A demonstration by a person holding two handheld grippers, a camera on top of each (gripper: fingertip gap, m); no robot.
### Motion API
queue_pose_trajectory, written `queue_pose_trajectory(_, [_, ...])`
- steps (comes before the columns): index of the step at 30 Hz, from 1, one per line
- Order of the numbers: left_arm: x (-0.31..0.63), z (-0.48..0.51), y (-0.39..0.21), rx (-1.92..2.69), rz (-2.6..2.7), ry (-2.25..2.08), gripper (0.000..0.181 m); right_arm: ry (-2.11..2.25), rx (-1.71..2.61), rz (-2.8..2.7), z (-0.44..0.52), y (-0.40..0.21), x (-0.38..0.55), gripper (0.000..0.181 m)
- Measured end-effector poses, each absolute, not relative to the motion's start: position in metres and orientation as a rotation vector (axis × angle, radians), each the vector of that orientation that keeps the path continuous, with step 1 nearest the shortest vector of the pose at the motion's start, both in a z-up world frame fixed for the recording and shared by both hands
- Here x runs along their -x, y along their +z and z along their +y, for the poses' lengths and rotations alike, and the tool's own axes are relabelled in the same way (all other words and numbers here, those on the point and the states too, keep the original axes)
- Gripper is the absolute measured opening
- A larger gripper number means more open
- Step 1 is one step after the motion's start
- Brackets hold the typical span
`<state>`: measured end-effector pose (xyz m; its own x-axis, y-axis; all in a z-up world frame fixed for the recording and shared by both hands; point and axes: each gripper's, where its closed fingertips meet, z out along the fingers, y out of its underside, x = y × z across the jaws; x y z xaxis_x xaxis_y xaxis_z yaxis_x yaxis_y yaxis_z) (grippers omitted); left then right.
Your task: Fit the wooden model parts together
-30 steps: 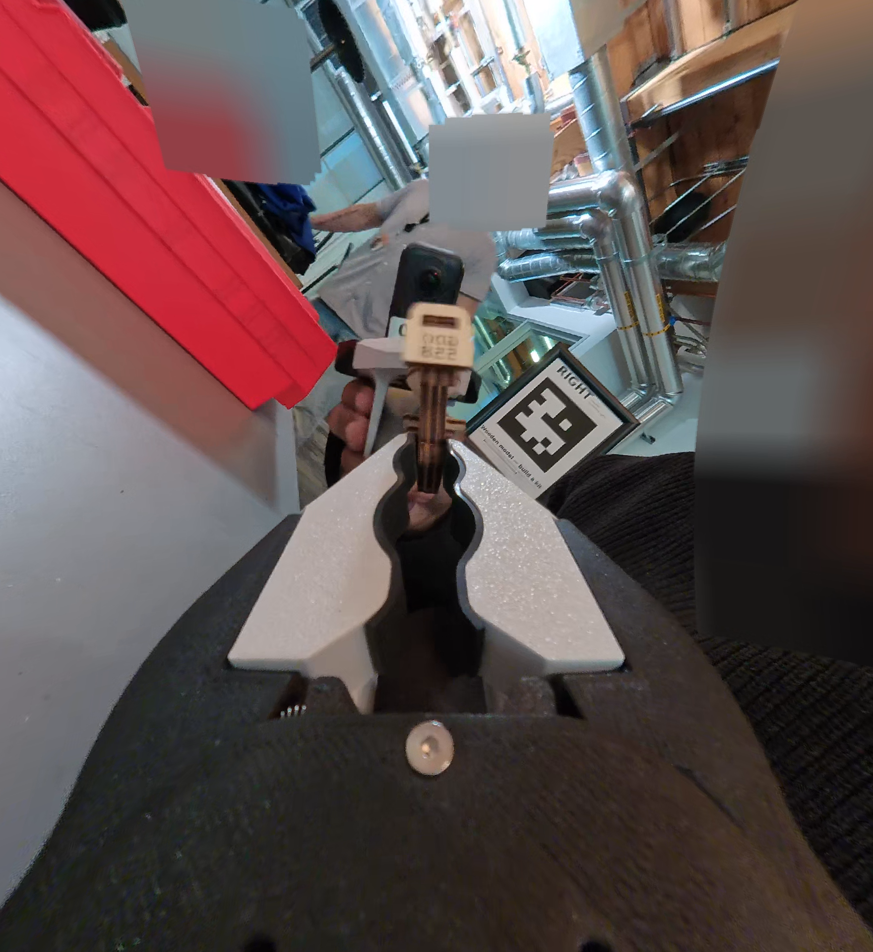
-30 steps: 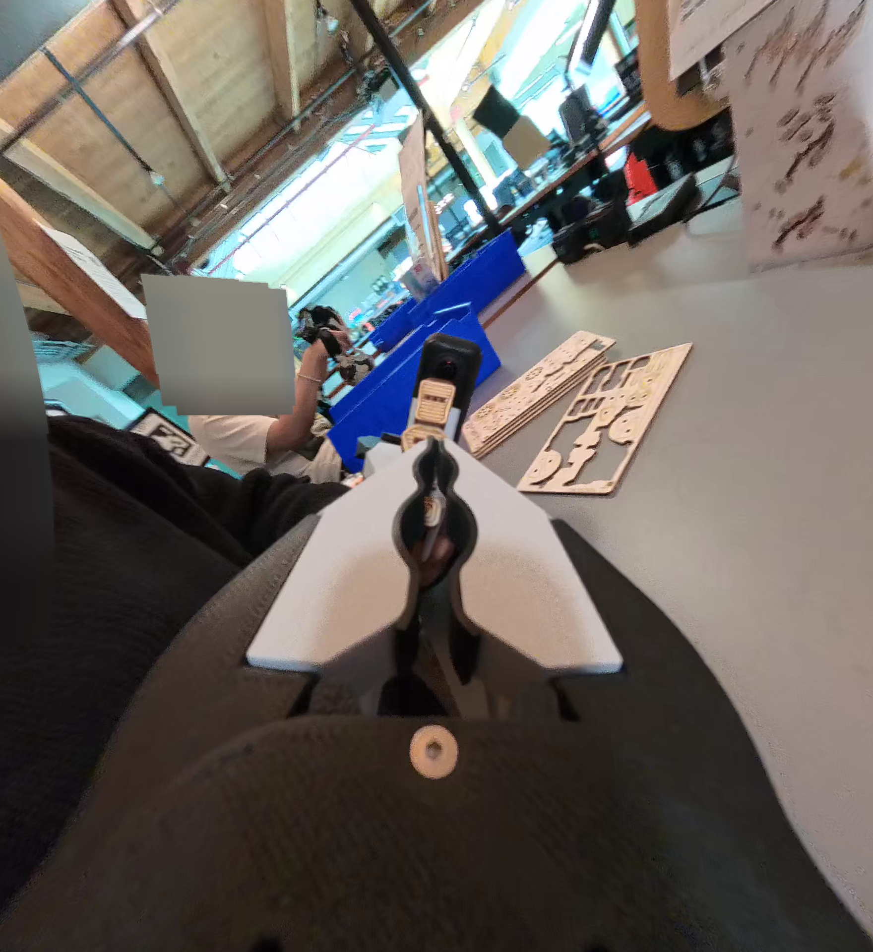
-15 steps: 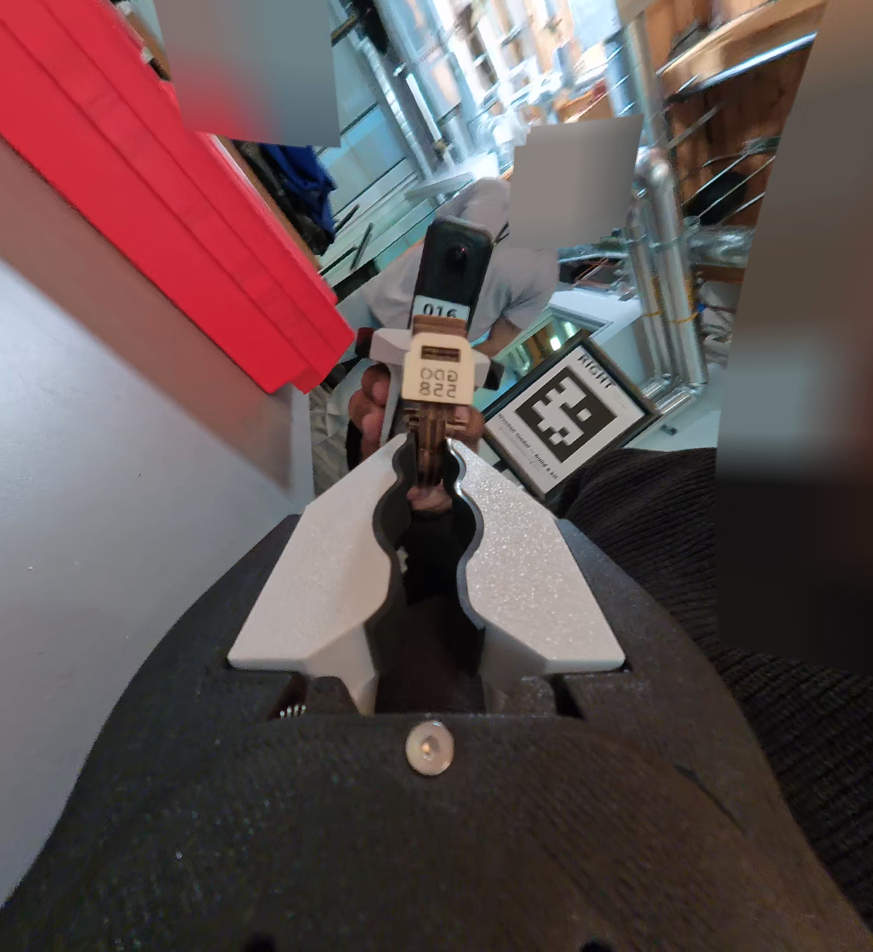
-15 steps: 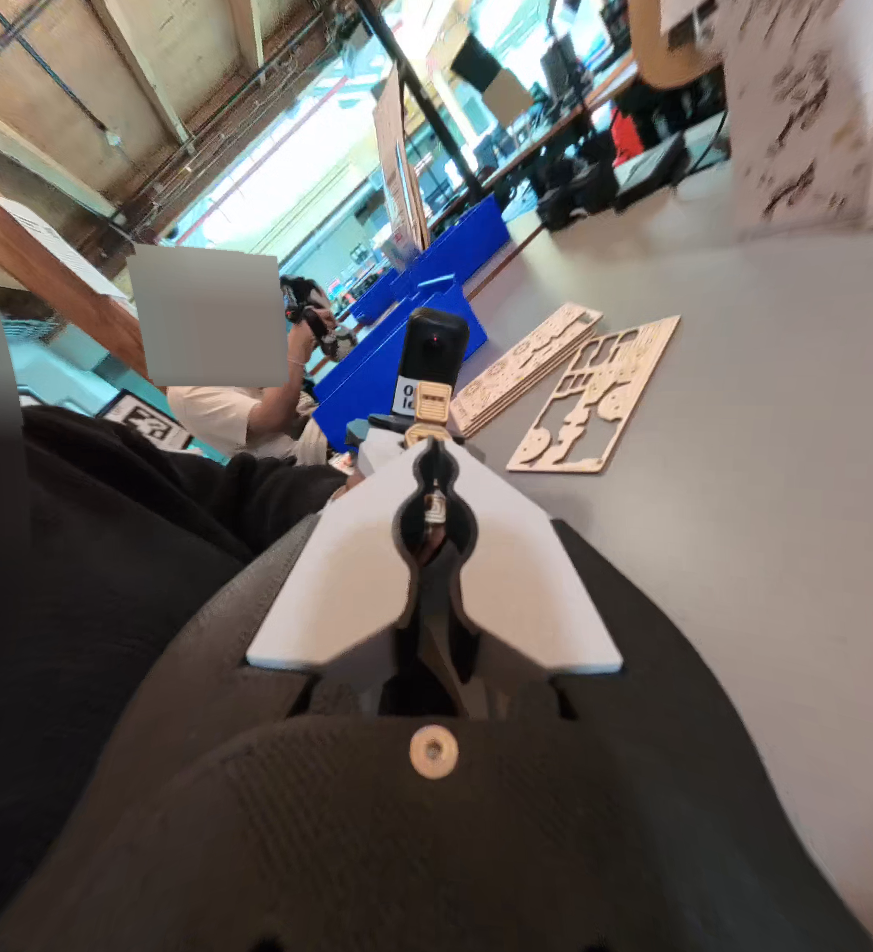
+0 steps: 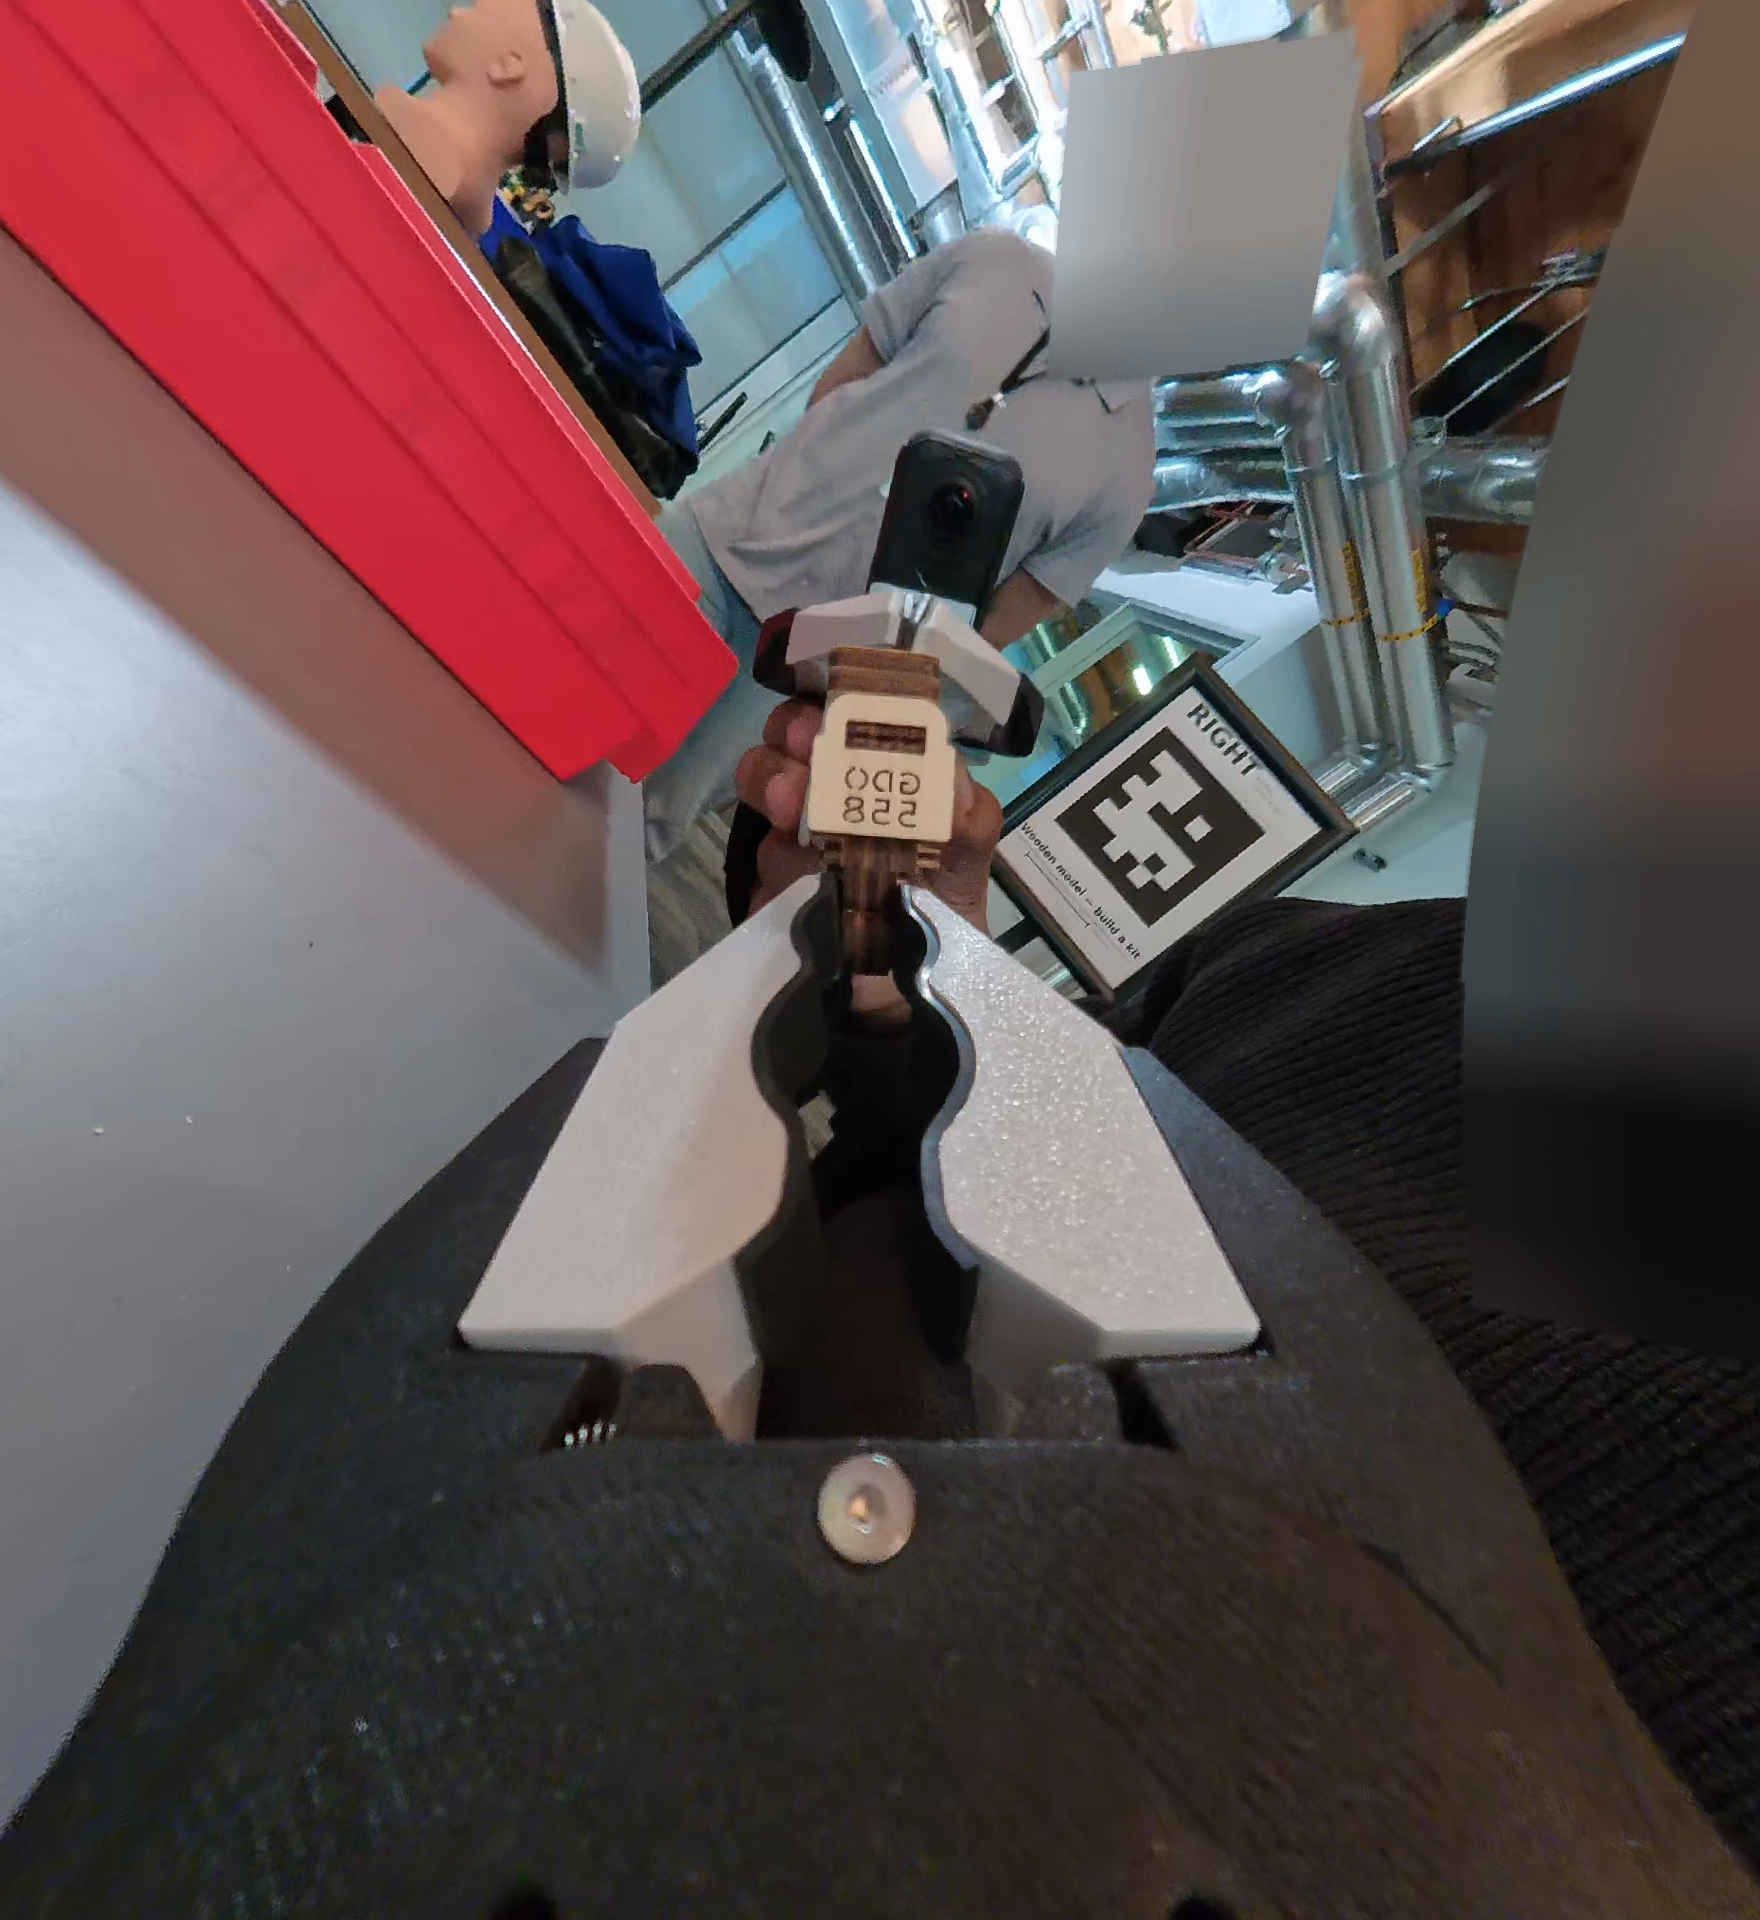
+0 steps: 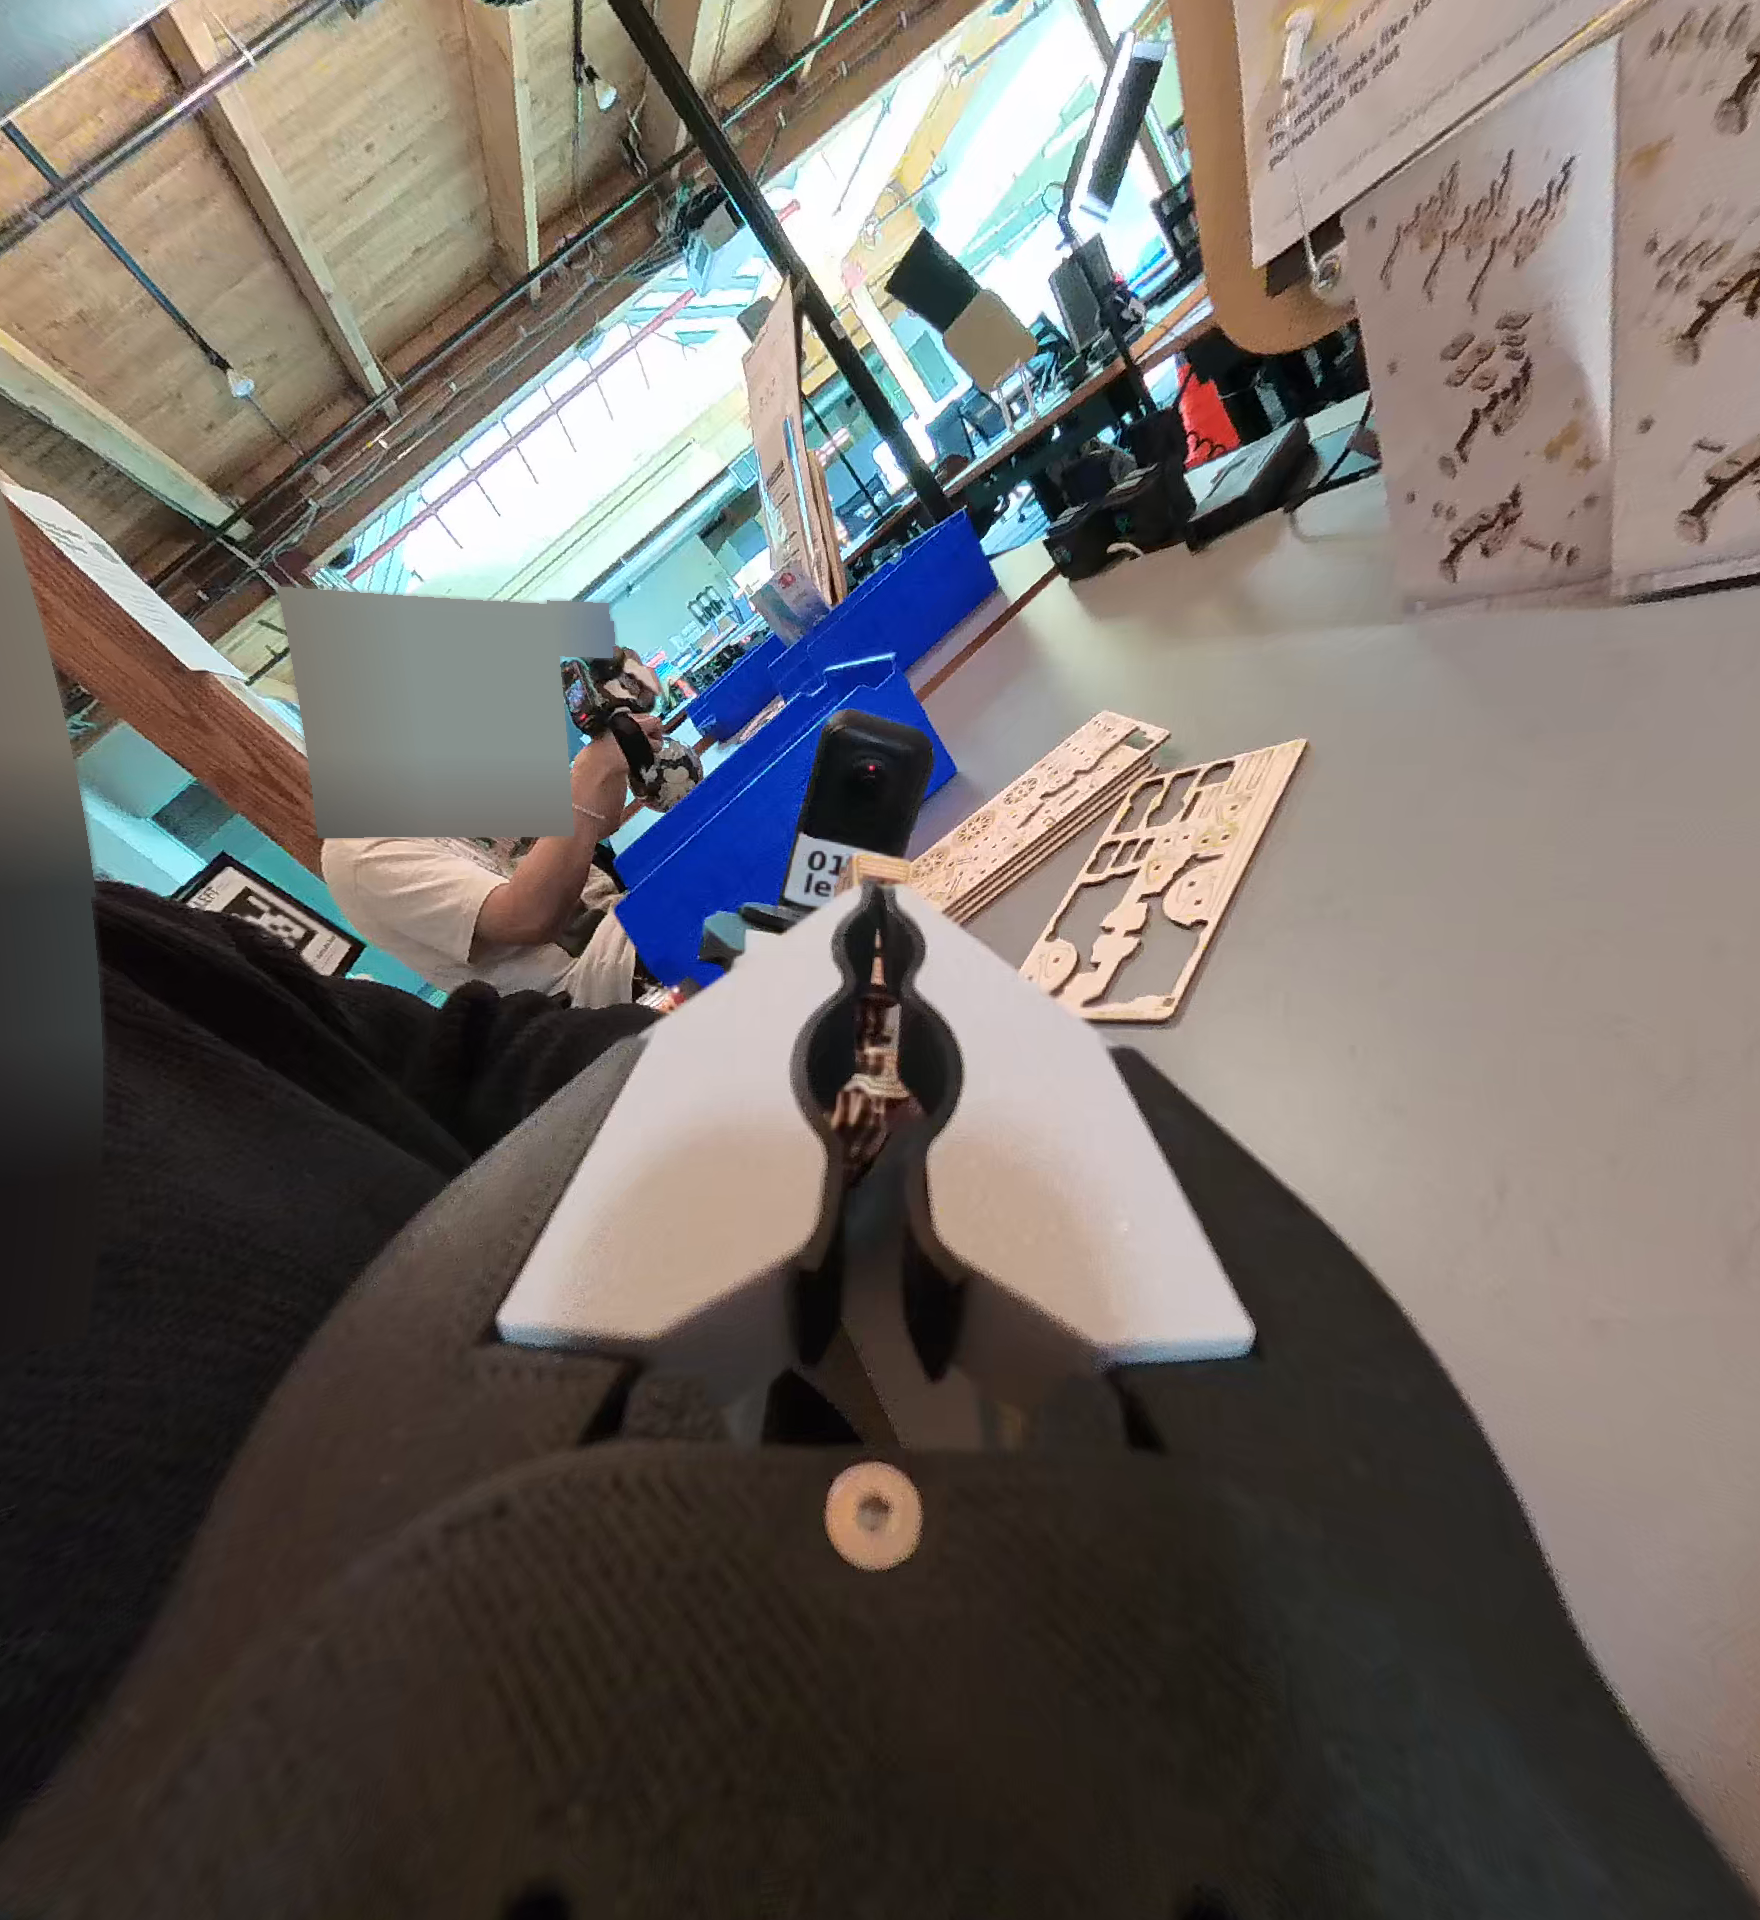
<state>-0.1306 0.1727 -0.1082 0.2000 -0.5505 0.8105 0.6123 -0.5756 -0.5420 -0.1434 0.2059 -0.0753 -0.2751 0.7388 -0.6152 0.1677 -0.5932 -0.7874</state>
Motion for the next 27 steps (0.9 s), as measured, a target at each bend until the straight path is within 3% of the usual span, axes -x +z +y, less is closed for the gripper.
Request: queue_pose_trajectory(27, [0.129, 0.174, -0.118, 1.562, -0.095, -1.607, 0.006, 1.991, 1.601, -1.113, 0.206, -0.093, 0.146, 0.004])
